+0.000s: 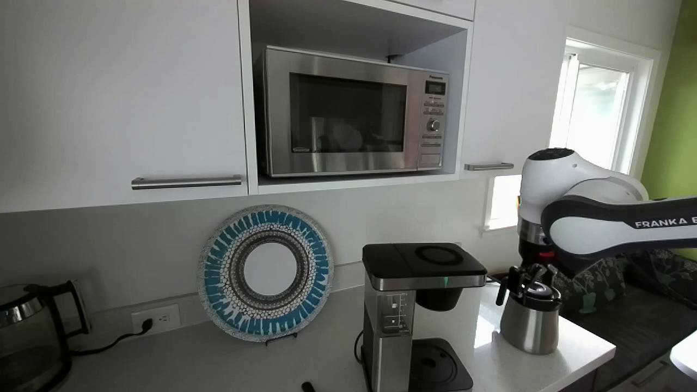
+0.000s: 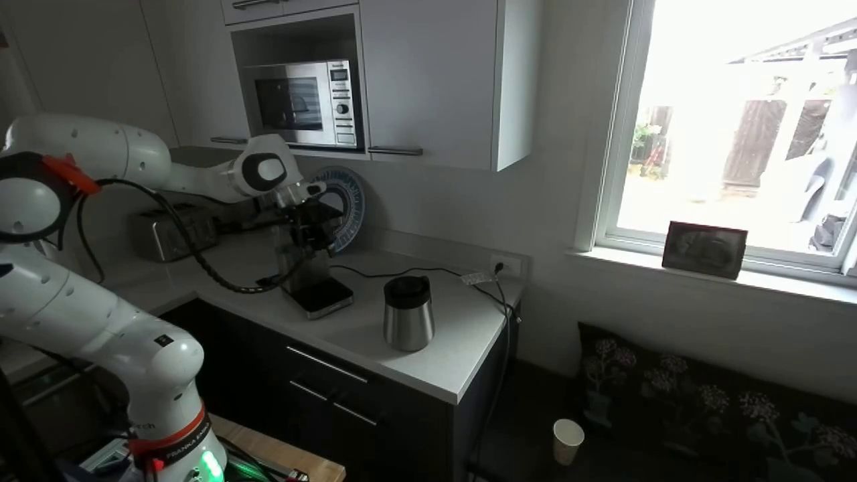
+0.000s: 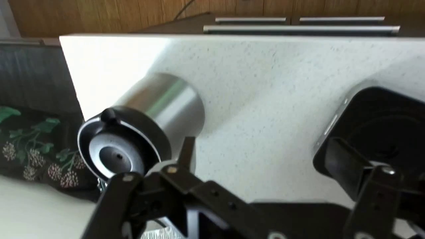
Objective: Turn the coffee jar ninety degrees clockwise on the kitchen counter
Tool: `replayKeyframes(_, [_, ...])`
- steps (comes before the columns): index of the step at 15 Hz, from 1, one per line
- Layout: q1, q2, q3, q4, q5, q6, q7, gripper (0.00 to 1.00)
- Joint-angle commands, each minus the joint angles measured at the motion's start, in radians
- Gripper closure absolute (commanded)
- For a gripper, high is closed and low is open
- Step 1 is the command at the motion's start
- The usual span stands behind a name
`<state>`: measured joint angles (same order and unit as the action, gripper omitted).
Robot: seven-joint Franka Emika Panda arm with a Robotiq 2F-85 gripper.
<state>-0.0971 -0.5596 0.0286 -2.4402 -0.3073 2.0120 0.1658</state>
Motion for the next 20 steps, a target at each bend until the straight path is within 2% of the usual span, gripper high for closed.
replayKeyframes(1, [-0.012, 0.061, -0.103, 0.028, 0.008, 0.173, -0.136, 0.0])
replayKeyframes(3, [-0.014, 0.103, -0.164, 0.052, 0.06, 0.233, -0.207, 0.0])
replayKeyframes(5, [0.012, 0.142, -0.229, 0.086, 0.18, 0.233, -0.294, 0.0])
replayKeyframes(6, [-0.025, 0.093, -0.17, 0.043, 0.112, 0.228, -0.233, 0.0])
replayKeyframes(8, [-0.023, 0.123, -0.202, 0.07, 0.159, 0.23, -0.282, 0.0])
replayKeyframes(15, [-0.013, 0.138, -0.205, 0.084, 0.168, 0.23, -0.286, 0.0])
replayKeyframes(17, [-0.022, 0.185, -0.215, 0.12, 0.152, 0.246, -0.315, 0.0])
replayKeyframes(20, [-0.029, 0.268, -0.244, 0.194, 0.186, 0.23, -0.337, 0.0])
